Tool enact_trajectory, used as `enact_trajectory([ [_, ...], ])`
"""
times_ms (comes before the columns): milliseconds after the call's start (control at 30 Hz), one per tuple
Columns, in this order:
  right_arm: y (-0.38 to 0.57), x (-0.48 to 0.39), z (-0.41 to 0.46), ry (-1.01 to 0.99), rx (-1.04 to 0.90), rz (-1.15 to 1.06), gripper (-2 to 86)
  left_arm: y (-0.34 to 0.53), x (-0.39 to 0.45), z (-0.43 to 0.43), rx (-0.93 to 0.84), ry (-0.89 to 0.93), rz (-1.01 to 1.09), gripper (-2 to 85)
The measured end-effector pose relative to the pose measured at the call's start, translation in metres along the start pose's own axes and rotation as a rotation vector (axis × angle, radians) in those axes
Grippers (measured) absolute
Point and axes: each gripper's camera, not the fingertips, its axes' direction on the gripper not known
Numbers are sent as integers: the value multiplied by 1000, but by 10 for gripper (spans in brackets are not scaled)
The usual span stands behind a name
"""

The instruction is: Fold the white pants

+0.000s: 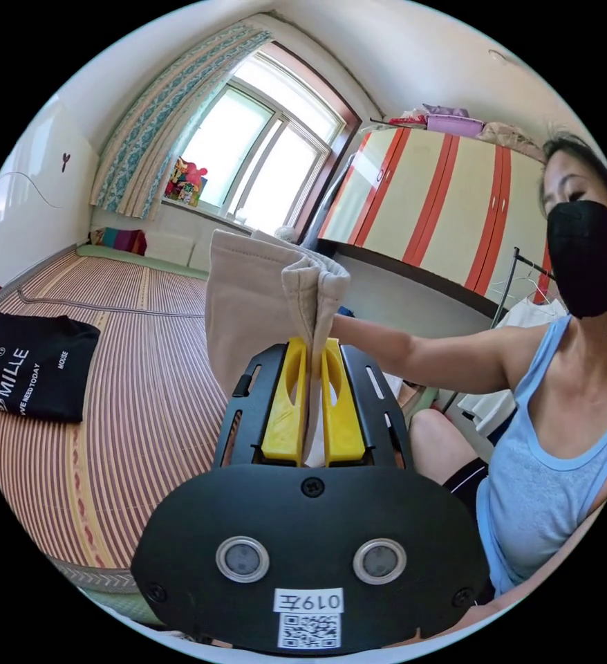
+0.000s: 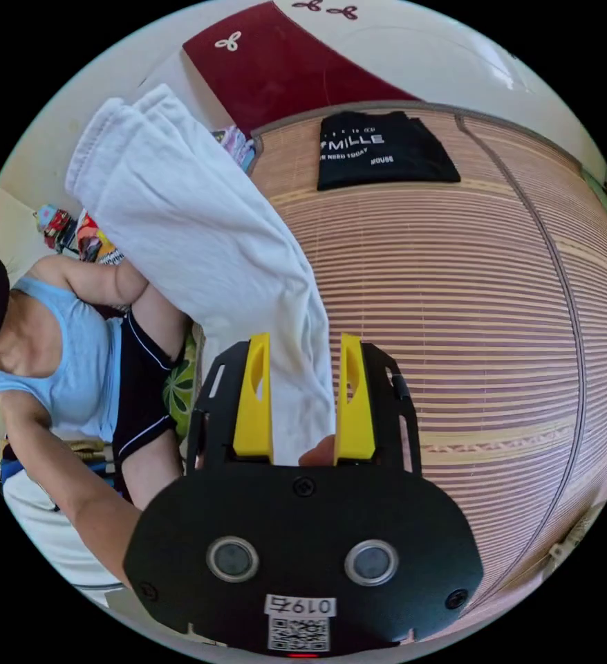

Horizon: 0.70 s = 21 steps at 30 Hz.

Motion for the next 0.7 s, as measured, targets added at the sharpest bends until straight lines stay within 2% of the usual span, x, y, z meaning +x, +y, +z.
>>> enact_trajectory([
  [133, -2, 45, 18, -73, -33, -52, 154, 3, 4, 0, 0, 16, 30, 20],
  [333, 6, 119, 40, -352, -37, -71, 59, 15, 22, -2, 3, 31, 110, 21],
  [467, 10, 160, 57, -460, -58, 7, 38, 23, 37, 8, -46, 21, 159, 21],
  [600, 13, 165, 55, -443, -82, 14, 42, 29, 43, 16, -50, 45, 153, 20],
  [700, 19, 154, 25, -333, 8, -11, 76, 35, 42, 13, -27, 33, 128, 20],
])
